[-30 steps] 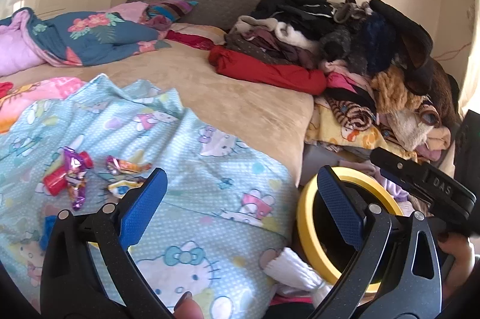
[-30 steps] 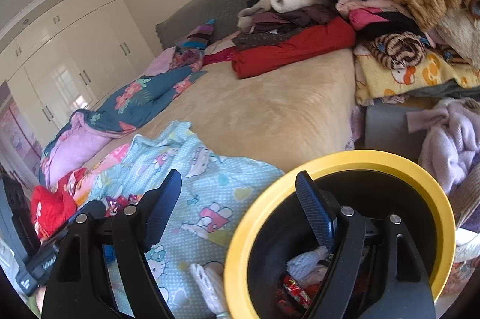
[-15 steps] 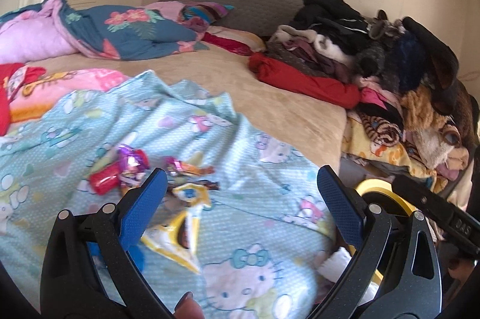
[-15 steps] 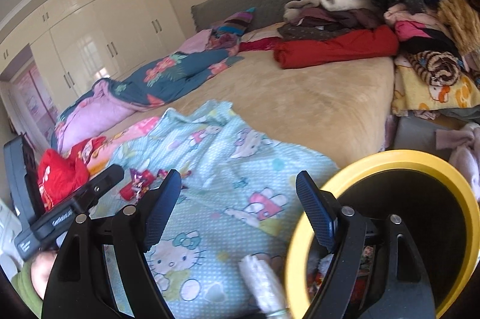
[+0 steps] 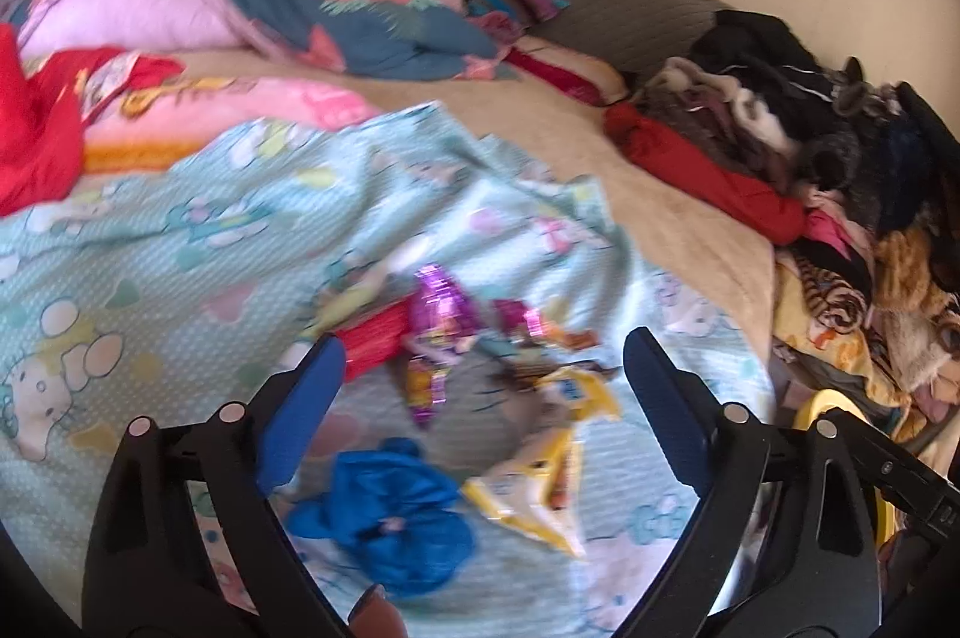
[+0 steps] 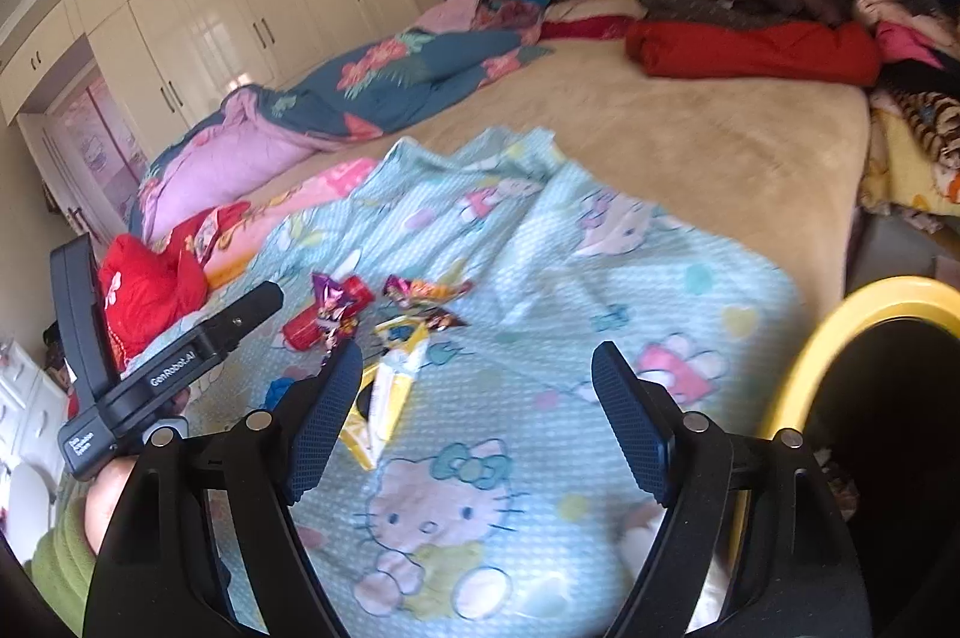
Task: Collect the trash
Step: 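Move both tools back over the wrappers on the blanket, then grasp the yellow wrapper with the right tool while the left grasps purple candy wrapper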
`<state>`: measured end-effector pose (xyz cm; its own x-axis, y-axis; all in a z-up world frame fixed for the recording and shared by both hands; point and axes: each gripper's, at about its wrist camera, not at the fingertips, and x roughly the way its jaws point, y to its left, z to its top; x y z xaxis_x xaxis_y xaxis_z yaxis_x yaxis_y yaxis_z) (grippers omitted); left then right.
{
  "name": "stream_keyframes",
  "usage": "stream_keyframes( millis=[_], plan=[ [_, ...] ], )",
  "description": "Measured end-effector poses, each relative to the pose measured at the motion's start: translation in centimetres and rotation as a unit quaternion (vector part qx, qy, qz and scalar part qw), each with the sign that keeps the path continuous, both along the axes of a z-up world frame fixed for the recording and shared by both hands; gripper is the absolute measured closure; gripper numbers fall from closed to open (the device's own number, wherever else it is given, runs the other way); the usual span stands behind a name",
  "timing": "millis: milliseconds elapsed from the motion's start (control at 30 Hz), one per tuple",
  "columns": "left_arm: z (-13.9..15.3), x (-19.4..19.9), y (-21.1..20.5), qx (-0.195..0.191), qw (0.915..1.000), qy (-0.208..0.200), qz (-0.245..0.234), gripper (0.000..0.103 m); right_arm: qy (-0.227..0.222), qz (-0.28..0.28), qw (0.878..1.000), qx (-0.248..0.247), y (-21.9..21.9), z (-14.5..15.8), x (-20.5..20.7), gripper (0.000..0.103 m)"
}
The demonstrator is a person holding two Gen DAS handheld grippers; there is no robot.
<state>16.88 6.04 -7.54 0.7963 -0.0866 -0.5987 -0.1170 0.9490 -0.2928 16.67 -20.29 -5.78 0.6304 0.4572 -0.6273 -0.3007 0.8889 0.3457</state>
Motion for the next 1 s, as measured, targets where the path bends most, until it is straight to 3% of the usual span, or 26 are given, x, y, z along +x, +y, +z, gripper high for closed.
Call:
stream_keyframes(
  millis=[67,267,333,433,500,667,733,767,1000],
  plan=[
    [-0.6,0.3,1.0,-0.008,0.9999,0.011,0.003,0.028,0.017,0.007,1.0,0.005,1.1,-0.6,1.0,0.027],
    [-2.2,0.9,2.4,-0.028,0.999,0.034,-0.005,0.057,0.058,0.037,0.997,0.017,3.8,-2.3,3.6,0.051],
    [-2.6,1.0,2.4,-0.033,0.9986,0.04,-0.011,0.06,0.076,0.045,0.996,0.024,4.8,-3.1,4.5,0.061],
    [-3.2,1.3,2.5,-0.036,0.9981,0.046,-0.017,0.066,0.094,0.054,0.994,0.02,6.1,-3.9,5.6,0.065],
    [-3.7,1.6,2.4,-0.036,0.9978,0.052,-0.022,0.075,0.104,0.059,0.993,0.022,6.7,-4.4,6.2,0.067],
    [-4.6,2.2,2.3,-0.041,0.9967,0.063,-0.028,0.077,0.13,0.067,0.989,0.022,7.9,-5.7,7.7,0.069],
    [-5.0,2.6,2.2,-0.04,0.9964,0.069,-0.031,0.077,0.143,0.07,0.987,0.027,8.2,-6.4,8.1,0.079],
    [-5.1,2.9,2.1,-0.038,0.9962,0.072,-0.031,0.077,0.146,0.072,0.986,0.028,8.3,-6.7,8.2,0.079],
    [-6.2,4.1,1.6,-0.028,0.9953,0.086,-0.033,0.079,0.128,0.073,0.989,0.032,7.6,-6.4,7.1,0.083]
  ],
)
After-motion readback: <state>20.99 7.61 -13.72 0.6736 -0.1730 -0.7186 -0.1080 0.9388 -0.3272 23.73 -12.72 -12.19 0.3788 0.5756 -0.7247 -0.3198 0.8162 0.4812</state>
